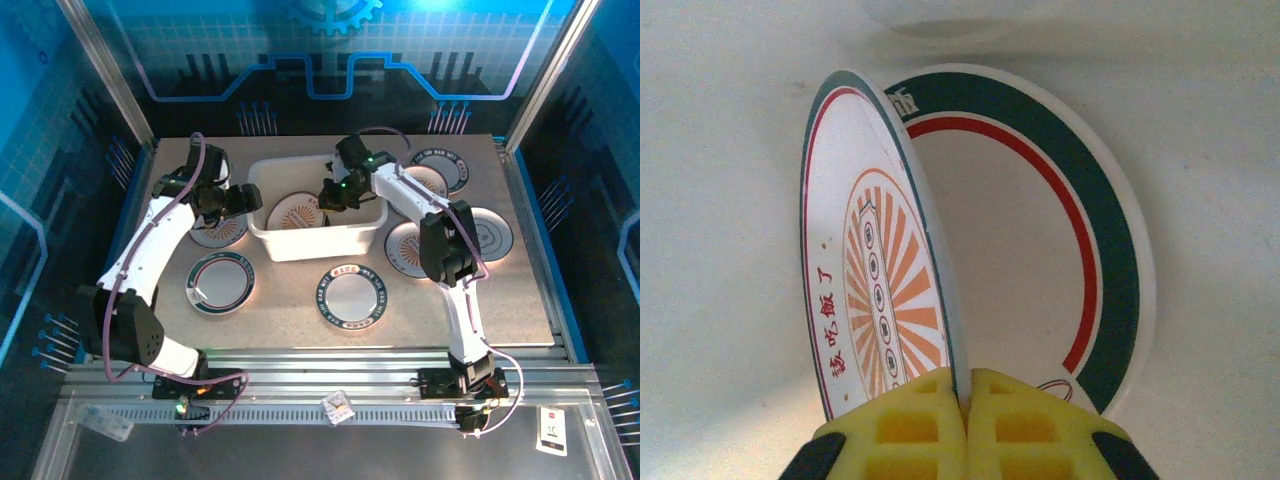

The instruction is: Place the plates into the plastic bin on the countertop

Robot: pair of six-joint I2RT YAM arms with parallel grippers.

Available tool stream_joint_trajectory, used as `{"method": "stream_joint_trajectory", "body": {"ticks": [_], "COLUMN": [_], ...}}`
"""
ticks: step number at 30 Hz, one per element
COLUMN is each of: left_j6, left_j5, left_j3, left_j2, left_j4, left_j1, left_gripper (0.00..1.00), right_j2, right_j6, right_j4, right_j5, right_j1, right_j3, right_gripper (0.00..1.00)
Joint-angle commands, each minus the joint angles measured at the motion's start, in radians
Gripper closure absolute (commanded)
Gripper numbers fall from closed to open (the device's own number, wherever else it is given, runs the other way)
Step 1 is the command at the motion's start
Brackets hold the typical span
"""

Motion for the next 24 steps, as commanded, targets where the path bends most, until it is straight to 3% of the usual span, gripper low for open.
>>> {"method": "stream_joint_trajectory", "body": {"ticks": [1,11,24], "left_j6": [0.023,0.029,0.025], "left_j5": [-0.004,-0.001,0.029], "left_j3": [-0.010,-0.058,-0.093], "left_j2": [-0.031,-0.087,-0.119], "left_j4": [-0.026,-0.032,-0.029], "left_j1": [0.007,0.007,0.010], "left_gripper": [0.15,0.14,0.13], "right_j2": [0.026,-0.036,-0.193], "right_j6": [-0.041,-0.042,-0.081], "right_j4": [-0.059,-0.047,-0.042], "right_j5": [0.008,0.116,0.167], "right_j1": [0.029,0.034,0.030], "right_j3": [0.050,0.020,0.005], "right_gripper": [0.82,0.47,0.24]}}
